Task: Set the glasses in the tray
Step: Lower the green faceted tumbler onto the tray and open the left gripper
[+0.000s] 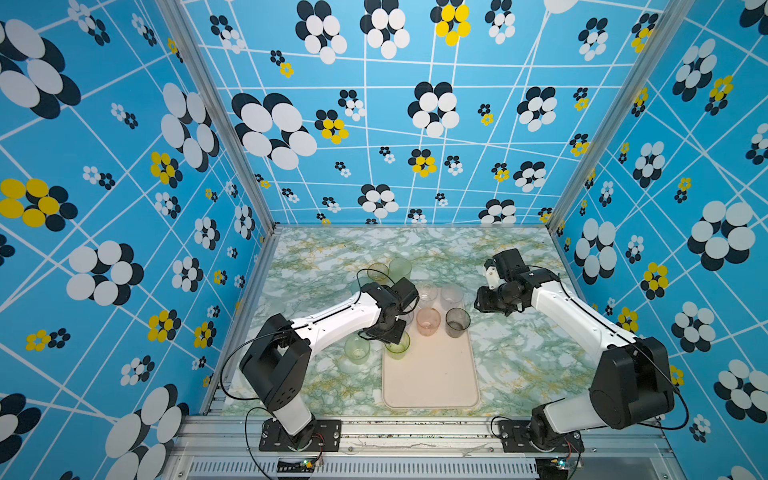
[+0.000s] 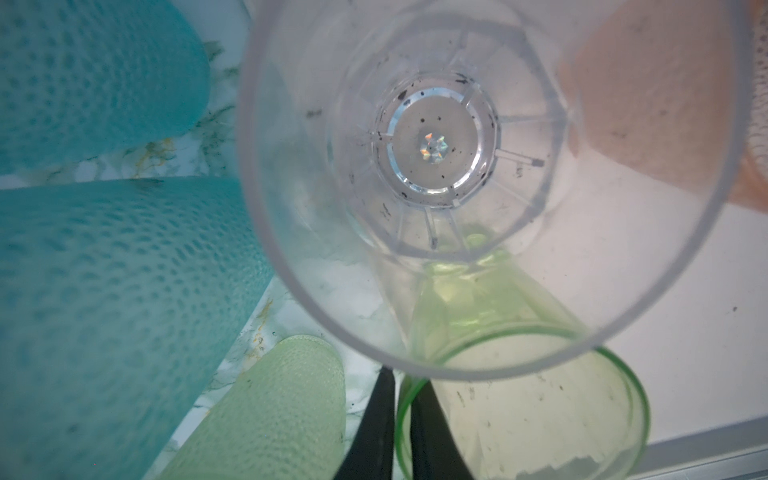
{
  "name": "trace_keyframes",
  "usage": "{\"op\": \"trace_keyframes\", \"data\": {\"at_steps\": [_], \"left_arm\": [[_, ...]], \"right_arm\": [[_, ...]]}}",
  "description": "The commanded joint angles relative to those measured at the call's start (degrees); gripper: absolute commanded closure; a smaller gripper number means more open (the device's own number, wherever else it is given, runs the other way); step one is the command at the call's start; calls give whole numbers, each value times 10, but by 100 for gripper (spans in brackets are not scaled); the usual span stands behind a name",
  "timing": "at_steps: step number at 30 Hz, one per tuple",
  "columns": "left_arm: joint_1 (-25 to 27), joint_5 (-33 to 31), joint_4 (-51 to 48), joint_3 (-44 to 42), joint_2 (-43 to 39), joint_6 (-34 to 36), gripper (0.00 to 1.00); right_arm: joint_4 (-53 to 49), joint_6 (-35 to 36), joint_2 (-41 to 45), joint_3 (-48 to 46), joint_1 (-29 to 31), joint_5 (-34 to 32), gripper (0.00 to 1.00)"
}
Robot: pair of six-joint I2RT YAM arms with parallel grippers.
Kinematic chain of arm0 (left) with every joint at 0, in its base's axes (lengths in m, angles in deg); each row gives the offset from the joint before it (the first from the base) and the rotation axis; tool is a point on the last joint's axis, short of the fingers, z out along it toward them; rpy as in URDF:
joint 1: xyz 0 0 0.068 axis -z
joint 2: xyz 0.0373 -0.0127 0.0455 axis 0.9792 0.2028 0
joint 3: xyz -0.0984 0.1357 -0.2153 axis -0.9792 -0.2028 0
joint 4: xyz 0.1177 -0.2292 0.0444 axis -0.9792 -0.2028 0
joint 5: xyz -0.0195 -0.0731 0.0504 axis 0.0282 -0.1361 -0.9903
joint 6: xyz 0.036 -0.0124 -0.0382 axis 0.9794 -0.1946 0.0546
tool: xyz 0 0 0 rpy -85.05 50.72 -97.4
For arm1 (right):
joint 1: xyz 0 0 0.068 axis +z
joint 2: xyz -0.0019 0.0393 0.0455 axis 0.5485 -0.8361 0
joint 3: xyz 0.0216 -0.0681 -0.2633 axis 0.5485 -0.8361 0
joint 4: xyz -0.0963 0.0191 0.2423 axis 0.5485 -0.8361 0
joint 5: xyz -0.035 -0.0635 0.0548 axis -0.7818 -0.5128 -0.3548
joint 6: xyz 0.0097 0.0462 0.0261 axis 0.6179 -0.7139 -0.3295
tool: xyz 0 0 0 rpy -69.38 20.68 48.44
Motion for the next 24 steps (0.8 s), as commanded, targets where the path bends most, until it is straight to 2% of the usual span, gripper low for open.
{"op": "trace_keyframes", "data": {"at_steps": [1,13,24], "left_arm": [[-5,-12,-12,2,7,9,86],[-3,-10,-7,1,-13,10,76],[2,-19,-13,2,-31,5,76]], "right_arm": [[-12,-1,-9,12,-3,-7,55],[-12,-2,-7,11,-2,-5,55],[-13,-4,1,7,-2,-4,55]]}}
